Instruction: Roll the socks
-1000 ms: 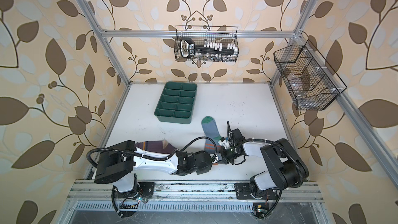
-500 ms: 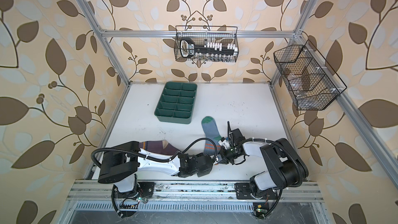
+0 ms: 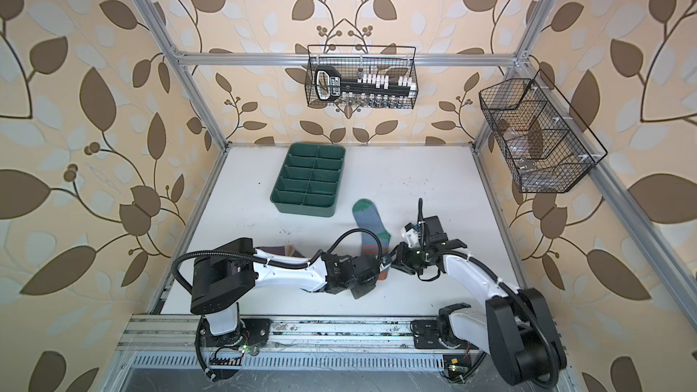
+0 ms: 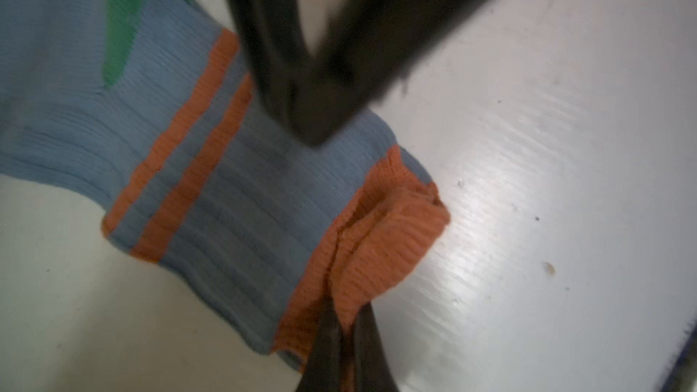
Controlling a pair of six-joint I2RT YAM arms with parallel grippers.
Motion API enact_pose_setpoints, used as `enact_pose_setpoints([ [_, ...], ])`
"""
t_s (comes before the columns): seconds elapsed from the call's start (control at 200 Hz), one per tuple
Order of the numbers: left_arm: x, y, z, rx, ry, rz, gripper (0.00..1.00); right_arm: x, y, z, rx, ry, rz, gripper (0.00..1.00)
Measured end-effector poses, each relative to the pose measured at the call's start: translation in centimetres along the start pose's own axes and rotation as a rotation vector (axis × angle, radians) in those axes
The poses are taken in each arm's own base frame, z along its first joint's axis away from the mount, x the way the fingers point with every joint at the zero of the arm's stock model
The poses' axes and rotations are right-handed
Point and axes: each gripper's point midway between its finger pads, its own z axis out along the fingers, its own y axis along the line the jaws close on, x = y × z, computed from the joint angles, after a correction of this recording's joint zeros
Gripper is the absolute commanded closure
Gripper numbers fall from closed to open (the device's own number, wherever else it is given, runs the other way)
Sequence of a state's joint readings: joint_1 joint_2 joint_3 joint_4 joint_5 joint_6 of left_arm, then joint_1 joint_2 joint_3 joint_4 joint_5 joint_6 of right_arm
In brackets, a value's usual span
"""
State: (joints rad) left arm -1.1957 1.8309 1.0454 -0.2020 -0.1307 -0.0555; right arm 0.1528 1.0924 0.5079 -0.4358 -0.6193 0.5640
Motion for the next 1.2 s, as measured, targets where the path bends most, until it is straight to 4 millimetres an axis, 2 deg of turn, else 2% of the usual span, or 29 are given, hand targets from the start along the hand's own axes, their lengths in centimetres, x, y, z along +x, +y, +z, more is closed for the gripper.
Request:
enact_pose_setpoints([
  [0.09,-0.1,0.7,0.0,0.05,0.035,-0.069,1.0,-3.4,1.2,-3.5,0.004,-0.185,-0.046,0.61],
  [0.2,-0.1,1.6,0.0,0.115,0.085,-0.136,1.0,-5.7,3.0,-7.8,0.02,-0.406,-0.133,0.61],
  [0.295,-0.3,2.0,0.1,0.184,0.137,-0.185,1.0,-6.0,5.0,-12.0,0.028,-0.614,-0.253,0.61],
  [0.355,-0.2,2.2,0.1,0.209,0.155,-0.197,1.0,-5.3,6.7,-14.5,0.012,-0.728,-0.364,0.62],
  [0.44,-0.1,2.3,0.1,0.222,0.167,-0.2,1.0,-3.9,8.7,-16.1,-0.017,-0.804,-0.498,0.67],
  [0.54,-0.1,2.2,0.1,0.236,0.18,-0.2,1.0,-2.3,10.4,-14.9,-0.047,-0.752,-0.63,0.75],
  [0.645,-0.2,2.2,0.1,0.245,0.196,-0.199,1.0,-0.2,11.4,-11.1,-0.003,-0.592,-0.817,0.77],
  [0.71,-0.2,2.3,0.2,0.247,0.213,-0.2,1.0,1.6,12.4,-8.9,0.081,-0.49,-1.011,0.78],
  [0.755,-0.2,2.3,0.2,0.252,0.228,-0.205,1.0,3.3,13.9,-7.8,0.127,-0.446,-1.2,0.77],
  [0.86,-0.2,2.4,0.3,0.258,0.249,-0.212,1.0,6.3,15.9,-5.8,0.288,-0.436,-1.612,0.77],
  [0.915,-0.2,2.4,0.3,0.266,0.257,-0.217,1.0,7.7,15.5,-4.6,0.396,-0.419,-1.81,0.77],
  [1.015,-0.2,2.4,0.3,0.287,0.271,-0.228,1.0,9.3,13.1,-2.8,0.585,-0.338,-2.108,0.75],
  [1.08,-0.2,2.4,0.2,0.302,0.275,-0.236,1.0,9.9,12.1,-3.0,0.633,-0.314,-2.196,0.72],
  [1.155,-0.2,2.4,0.2,0.318,0.277,-0.243,1.0,10.9,11.7,-3.3,0.604,-0.314,-2.254,0.61],
  [1.2,-0.2,2.5,0.2,0.328,0.281,-0.247,1.0,11.4,11.4,-3.4,0.584,-0.314,-2.274,0.6],
])
